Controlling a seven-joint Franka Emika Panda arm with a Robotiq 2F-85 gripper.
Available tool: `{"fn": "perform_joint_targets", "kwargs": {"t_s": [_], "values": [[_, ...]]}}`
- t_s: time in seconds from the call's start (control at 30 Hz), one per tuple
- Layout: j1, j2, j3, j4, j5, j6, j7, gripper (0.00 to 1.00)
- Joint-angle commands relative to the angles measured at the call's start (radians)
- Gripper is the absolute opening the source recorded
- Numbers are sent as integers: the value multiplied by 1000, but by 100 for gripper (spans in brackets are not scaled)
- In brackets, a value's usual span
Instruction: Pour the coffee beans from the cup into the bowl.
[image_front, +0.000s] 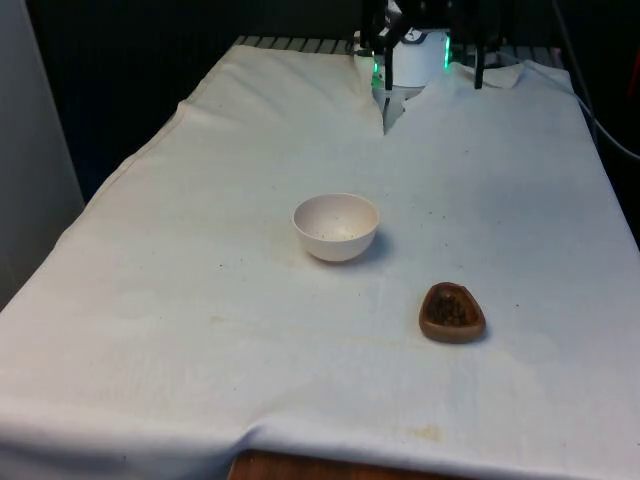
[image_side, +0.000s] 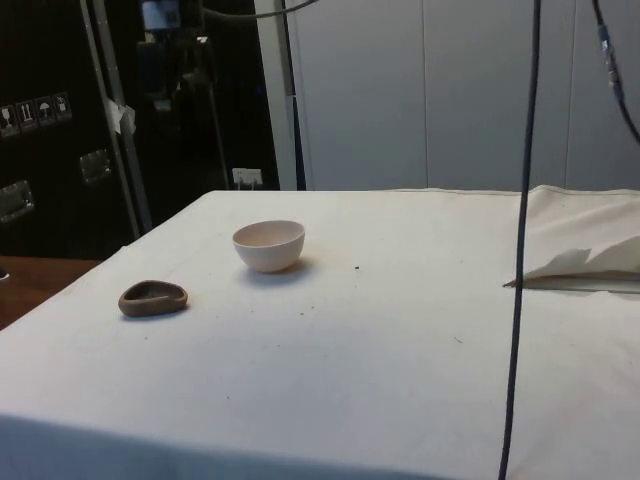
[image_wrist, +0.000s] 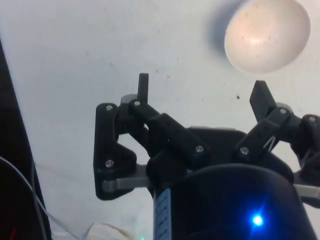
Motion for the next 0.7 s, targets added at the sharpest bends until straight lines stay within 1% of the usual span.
{"fn": "perform_joint_targets", "kwargs": {"t_s": [0.0,0.07,0.13,0.23,0.27,0.3,0.37,0.47,0.57,0.6,0.63,0.67], "values": [[1,12,1,13,0,0,2,100],[7,40,3,40,-4,1,12,100],[8,62,5,64,-4,0,14,100],[13,97,9,100,-4,1,16,100],[9,95,10,99,0,0,9,100],[17,120,11,122,-4,2,18,100],[20,138,14,140,-4,1,20,100],[21,154,19,150,-5,6,18,100],[25,168,19,149,-10,21,13,100],[21,164,20,153,-5,3,11,100],[25,170,20,147,-12,27,12,100],[26,173,20,145,-14,35,11,100]]}}
